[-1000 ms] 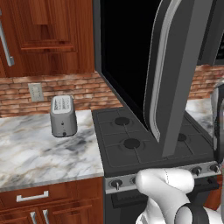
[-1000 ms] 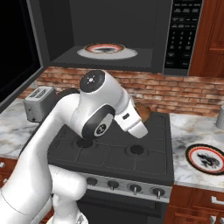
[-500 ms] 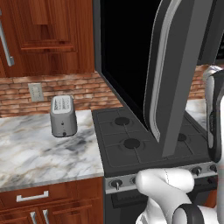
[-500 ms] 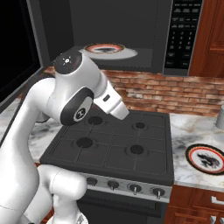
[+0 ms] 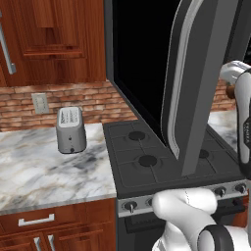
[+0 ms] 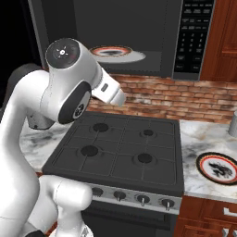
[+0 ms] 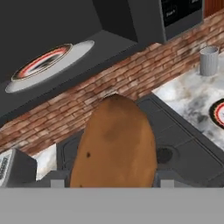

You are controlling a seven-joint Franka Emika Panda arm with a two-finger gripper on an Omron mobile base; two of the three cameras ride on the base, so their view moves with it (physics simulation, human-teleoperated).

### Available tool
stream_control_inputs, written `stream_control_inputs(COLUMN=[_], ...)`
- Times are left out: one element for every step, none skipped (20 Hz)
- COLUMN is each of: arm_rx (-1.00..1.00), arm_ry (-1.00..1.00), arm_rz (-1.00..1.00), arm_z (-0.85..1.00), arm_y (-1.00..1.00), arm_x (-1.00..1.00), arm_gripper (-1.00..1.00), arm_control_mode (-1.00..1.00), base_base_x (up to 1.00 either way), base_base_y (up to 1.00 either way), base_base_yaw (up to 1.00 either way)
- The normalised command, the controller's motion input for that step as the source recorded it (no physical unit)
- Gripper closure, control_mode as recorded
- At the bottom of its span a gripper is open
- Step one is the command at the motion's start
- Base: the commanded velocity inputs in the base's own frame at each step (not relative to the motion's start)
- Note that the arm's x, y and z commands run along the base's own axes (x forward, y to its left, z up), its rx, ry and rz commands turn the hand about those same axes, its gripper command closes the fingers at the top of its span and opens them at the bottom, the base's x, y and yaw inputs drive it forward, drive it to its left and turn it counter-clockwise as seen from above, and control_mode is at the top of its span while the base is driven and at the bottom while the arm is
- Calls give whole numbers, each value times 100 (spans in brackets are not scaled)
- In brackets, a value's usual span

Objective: Pick the potato from the counter and place it in the microwave. Then turn on the microwave.

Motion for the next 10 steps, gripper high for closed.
stream_control_inputs(arm_rx=[-3,-3,-3,-3,-3,-3,-4,-4,-4,-5], arm_ry=[-21,-23,-23,-22,-23,-22,-21,-20,-19,-18], arm_rz=[16,15,14,14,13,13,13,12,12,11], arm_z=[37,36,36,35,32,32,29,32,33,35], arm_y=[41,38,29,29,26,30,29,29,26,26], arm_x=[20,27,36,39,48,46,46,44,46,46], arm_gripper=[100,100,100,100,100,100,100,100,100,100], arm_control_mode=[-100,-100,-100,-100,-100,-100,-100,-100,-100,-100], base_base_x=[0,0,0,0,0,0,0,0,0,0], base_base_y=[0,0,0,0,0,0,0,0,0,0], base_base_yaw=[0,0,0,0,0,0,0,0,0,0])
